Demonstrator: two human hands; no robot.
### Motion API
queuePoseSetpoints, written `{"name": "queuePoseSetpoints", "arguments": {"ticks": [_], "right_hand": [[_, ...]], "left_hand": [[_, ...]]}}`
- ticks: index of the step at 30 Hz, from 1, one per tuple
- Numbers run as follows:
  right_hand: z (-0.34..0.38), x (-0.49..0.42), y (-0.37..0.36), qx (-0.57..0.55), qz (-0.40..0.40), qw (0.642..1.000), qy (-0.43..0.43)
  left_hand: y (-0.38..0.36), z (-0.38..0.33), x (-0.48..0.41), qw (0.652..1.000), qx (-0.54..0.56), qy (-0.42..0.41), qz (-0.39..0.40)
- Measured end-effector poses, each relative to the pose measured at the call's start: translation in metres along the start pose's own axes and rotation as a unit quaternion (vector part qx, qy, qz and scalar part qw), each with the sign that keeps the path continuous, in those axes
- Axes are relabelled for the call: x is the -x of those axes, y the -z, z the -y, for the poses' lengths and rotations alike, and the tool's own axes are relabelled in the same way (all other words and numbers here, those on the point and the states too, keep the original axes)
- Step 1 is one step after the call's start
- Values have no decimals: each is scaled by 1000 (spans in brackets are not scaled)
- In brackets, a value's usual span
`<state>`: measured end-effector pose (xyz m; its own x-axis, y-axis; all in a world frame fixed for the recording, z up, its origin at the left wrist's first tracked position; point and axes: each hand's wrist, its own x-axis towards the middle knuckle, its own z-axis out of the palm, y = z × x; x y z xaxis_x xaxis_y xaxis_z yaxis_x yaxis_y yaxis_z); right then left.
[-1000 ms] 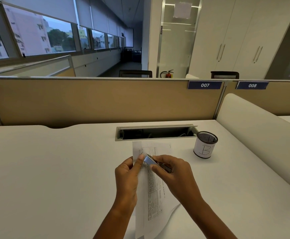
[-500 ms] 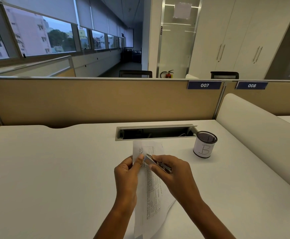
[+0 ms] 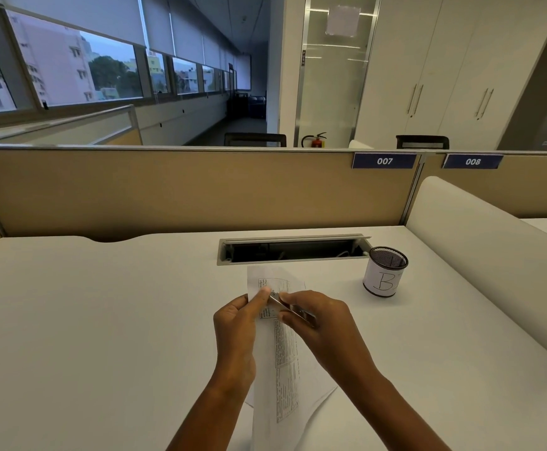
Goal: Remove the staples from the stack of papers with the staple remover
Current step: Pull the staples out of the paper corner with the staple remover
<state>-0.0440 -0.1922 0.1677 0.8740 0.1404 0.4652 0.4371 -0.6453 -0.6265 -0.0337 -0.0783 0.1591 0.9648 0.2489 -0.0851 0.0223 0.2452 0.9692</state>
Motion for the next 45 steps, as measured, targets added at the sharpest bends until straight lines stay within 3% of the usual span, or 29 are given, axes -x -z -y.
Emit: {"name": "queuePoseSetpoints", "arguments": {"ticks": [10, 22, 27, 35, 41, 45], "right_hand": [[1, -4, 3, 37, 20, 997, 71], [0, -1, 5, 164, 73, 967, 180], [-2, 0, 2, 201, 58, 961, 181], [-9, 4, -2, 135, 28, 982, 128], [-17, 4, 0, -52, -21, 998, 13], [-17, 4, 2, -88, -12, 996, -20]], "left_hand": [[4, -10, -8, 998, -14, 34, 47], [1, -7, -10, 997, -26, 32, 63], [3, -3, -18, 996, -40, 31, 73], [13, 2, -28, 982, 76, 115, 127], [18, 8, -26, 979, 70, 135, 134], [16, 12, -23, 984, 52, 115, 127]]}}
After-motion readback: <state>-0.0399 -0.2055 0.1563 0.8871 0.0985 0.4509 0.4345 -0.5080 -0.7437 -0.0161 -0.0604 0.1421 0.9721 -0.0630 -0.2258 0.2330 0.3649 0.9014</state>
